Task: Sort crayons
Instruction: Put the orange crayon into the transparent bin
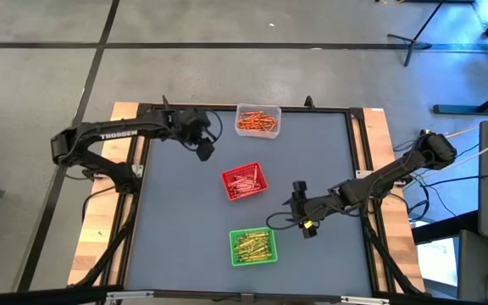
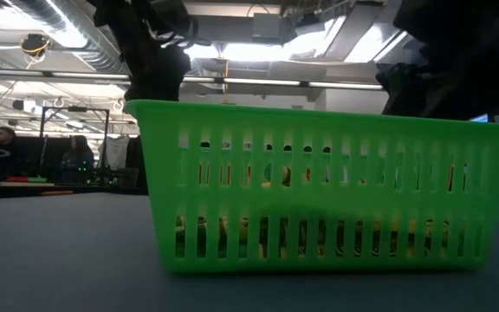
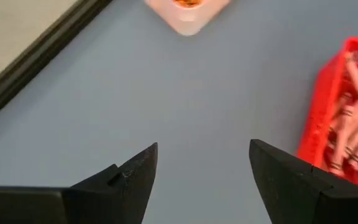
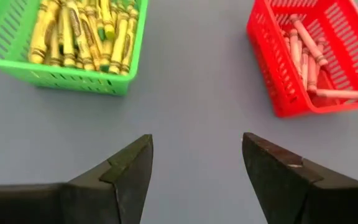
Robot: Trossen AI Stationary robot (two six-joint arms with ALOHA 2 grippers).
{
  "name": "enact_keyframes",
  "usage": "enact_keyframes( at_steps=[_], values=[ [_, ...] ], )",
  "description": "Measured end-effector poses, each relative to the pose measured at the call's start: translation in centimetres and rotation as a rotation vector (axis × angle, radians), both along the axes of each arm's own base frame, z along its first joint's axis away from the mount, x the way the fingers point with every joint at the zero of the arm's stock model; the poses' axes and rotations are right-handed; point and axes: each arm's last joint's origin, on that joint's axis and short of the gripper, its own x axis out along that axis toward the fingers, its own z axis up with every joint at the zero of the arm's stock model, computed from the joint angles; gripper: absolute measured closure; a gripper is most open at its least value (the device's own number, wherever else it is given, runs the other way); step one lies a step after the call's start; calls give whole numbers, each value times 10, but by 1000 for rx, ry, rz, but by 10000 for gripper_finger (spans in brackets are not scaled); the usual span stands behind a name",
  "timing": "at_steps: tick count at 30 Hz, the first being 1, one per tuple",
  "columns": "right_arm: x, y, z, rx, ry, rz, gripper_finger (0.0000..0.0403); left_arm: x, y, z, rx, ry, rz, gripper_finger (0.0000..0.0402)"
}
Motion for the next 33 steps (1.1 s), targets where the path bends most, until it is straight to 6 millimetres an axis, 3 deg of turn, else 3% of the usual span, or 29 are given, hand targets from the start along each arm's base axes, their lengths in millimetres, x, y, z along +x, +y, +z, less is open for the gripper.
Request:
enact_keyframes(
  at_steps=[17, 22, 26, 33],
  values=[
    [1, -1, 0, -26, -40, -47, 157, -3, 6, 1, 89, 39, 44, 164],
    [1, -1, 0, -20, -39, -53, 157, -2, 6, 0, 34, 3, 87, 161],
    [2, -1, -2, -24, -32, -53, 157, -5, 10, -1, -35, -13, 51, 128],
    [3, 0, -3, -26, -28, -52, 157, -18, 15, -6, -215, 13, 84, 10]
  ],
)
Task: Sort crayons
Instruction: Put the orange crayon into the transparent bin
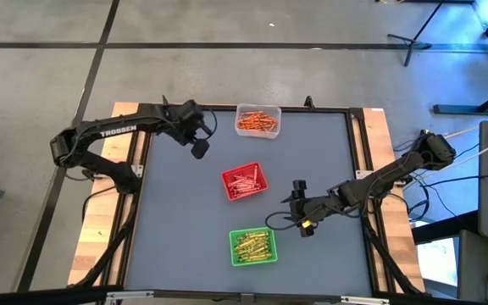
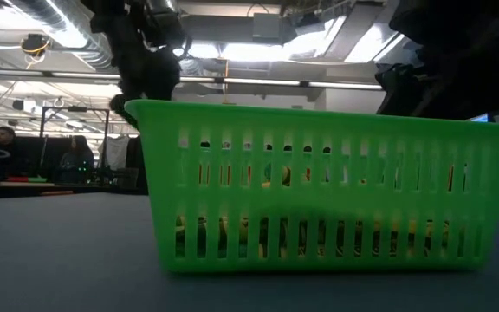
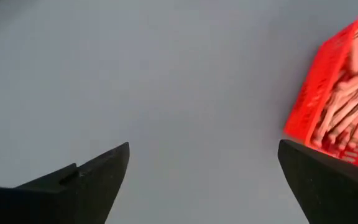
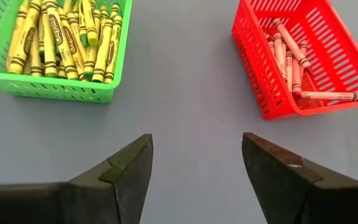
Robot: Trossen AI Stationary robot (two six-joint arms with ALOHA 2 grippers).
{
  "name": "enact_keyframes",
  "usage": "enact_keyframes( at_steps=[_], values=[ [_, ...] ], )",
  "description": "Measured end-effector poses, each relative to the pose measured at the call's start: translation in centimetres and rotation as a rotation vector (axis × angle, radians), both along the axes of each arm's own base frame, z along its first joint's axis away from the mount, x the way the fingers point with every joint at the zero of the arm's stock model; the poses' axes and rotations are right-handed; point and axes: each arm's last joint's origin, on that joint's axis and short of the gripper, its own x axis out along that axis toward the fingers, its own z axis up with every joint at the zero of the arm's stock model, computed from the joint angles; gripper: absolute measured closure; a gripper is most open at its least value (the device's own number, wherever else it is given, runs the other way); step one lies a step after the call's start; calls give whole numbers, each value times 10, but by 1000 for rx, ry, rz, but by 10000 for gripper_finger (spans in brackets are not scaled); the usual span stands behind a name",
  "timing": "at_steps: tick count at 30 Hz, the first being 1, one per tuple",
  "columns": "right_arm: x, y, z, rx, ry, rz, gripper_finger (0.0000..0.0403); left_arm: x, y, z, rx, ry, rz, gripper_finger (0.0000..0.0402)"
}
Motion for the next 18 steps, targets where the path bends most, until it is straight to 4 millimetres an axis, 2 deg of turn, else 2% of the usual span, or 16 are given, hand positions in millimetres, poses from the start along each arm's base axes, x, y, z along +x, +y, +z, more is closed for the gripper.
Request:
enact_keyframes(
  at_steps=[5, 11, 14, 18],
  values=[
    [0, 0, 0, -5, 1, 4, 157, -10, -2, -4, -89, 79, 71, 5],
    [0, 0, 0, -6, 2, 5, 157, -11, -1, -4, -75, 87, 74, 19],
    [0, 0, 0, -11, 0, 5, 157, -11, 2, -4, 24, 122, 44, 20],
    [0, -1, 0, -28, -7, -11, 157, -8, 8, -1, 148, 129, 89, 21]
  ],
)
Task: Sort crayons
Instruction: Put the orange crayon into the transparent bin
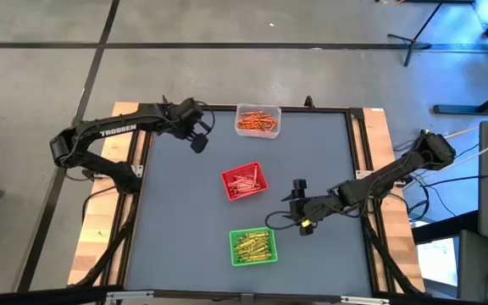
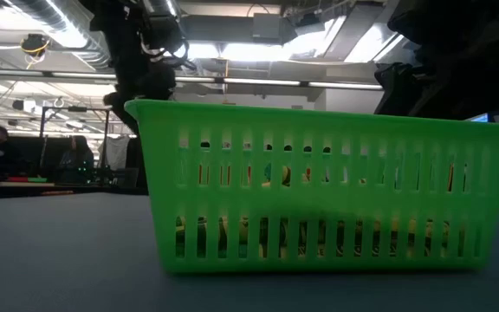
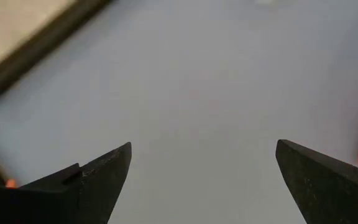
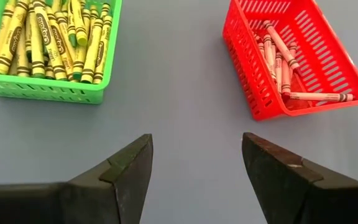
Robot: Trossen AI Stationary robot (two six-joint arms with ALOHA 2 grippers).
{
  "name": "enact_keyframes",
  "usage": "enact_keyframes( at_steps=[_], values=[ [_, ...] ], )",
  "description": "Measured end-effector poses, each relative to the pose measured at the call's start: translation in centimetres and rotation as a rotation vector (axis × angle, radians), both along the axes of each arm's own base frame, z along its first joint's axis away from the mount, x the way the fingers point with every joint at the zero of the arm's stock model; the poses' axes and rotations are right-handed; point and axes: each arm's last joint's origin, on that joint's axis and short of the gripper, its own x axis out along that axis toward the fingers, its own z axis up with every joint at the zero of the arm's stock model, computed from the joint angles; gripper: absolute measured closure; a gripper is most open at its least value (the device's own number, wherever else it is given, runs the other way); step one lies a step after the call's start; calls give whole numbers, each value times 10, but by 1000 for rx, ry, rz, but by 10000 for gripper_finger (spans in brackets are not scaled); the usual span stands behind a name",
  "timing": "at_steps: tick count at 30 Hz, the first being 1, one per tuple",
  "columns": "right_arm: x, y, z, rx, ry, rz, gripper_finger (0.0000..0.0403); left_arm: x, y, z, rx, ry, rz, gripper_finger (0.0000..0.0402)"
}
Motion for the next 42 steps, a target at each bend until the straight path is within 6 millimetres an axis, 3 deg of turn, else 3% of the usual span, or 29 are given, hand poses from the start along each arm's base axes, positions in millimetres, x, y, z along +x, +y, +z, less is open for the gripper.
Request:
enact_keyframes(
  at_steps=[8, 11, 16, 23, 29, 36, 42],
  values=[
    [0, 0, 0, -11, 3, 7, 157, 12, 9, 8, 133, -130, 42, 21],
    [-2, -1, -3, -15, 9, 6, 157, 13, 9, 6, 127, -101, -71, 21],
    [-9, -7, -16, -99, 12, -42, 157, 2, 18, -9, 78, 68, -23, 21],
    [-14, -12, -25, -171, -15, -91, 157, -12, 34, -39, -124, 299, -35, 21],
    [-16, -13, -30, -205, -37, -51, 157, -16, 57, -42, -316, 491, -6, 21],
    [-21, -20, -42, -219, -43, -31, 157, -16, 86, -60, -441, 809, -105, 21],
    [-23, -32, -49, -189, -19, -64, 157, -21, 99, -89, -557, 939, -203, 21]
  ],
)
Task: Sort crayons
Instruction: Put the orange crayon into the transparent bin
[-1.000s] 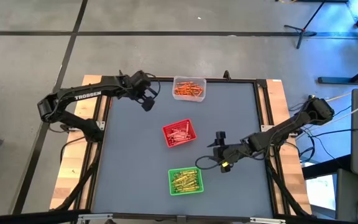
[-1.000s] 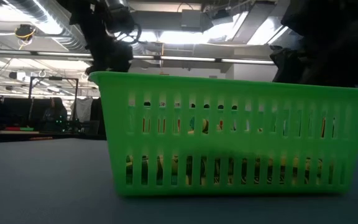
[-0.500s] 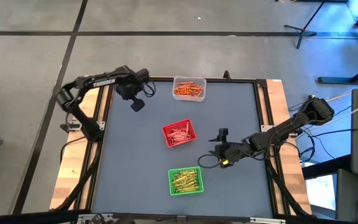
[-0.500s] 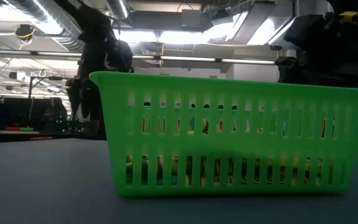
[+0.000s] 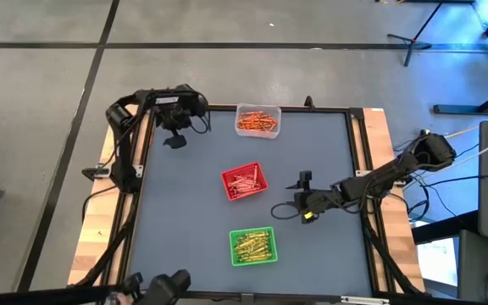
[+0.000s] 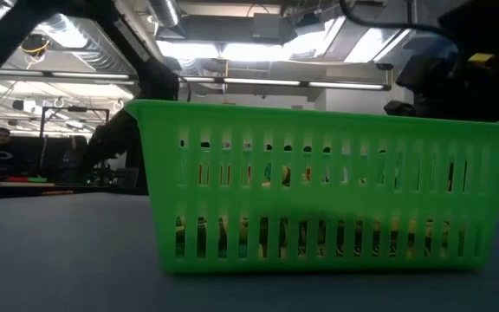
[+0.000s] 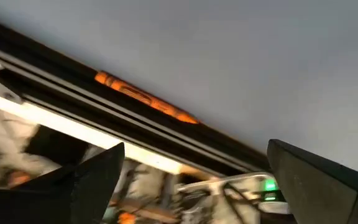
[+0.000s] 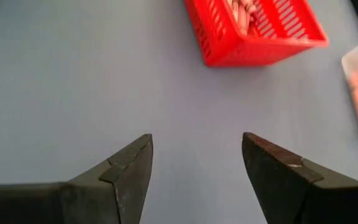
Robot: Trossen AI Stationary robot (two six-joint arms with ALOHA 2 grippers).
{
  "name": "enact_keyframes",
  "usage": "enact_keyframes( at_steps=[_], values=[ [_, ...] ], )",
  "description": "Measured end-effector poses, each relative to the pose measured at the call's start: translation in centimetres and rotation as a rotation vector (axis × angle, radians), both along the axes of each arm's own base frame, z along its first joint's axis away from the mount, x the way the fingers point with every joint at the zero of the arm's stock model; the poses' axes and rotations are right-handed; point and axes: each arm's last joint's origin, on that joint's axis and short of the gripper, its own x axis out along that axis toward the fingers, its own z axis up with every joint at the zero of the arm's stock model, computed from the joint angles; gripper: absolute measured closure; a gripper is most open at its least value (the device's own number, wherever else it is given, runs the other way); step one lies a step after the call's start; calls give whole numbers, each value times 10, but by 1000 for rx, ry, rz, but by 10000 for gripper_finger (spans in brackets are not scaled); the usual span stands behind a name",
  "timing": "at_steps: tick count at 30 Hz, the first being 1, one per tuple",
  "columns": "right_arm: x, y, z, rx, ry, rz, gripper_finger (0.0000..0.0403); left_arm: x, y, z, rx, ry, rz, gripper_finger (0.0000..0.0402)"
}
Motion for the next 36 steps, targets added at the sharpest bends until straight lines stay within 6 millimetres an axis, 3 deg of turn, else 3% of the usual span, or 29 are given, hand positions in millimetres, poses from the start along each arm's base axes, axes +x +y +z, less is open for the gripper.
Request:
enact_keyframes(
  at_steps=[9, 31, 36],
  values=[
    [-2, -10, -7, 31, -17, -33, 157, -9, 16, -34, -126, 105, -124, 21],
    [1, -9, -3, 25, -70, -23, 157, -40, 44, -54, -161, 70, -214, 21],
    [4, -15, -1, 24, -91, -45, 157, -41, 43, -68, -210, 109, -208, 21]
  ],
)
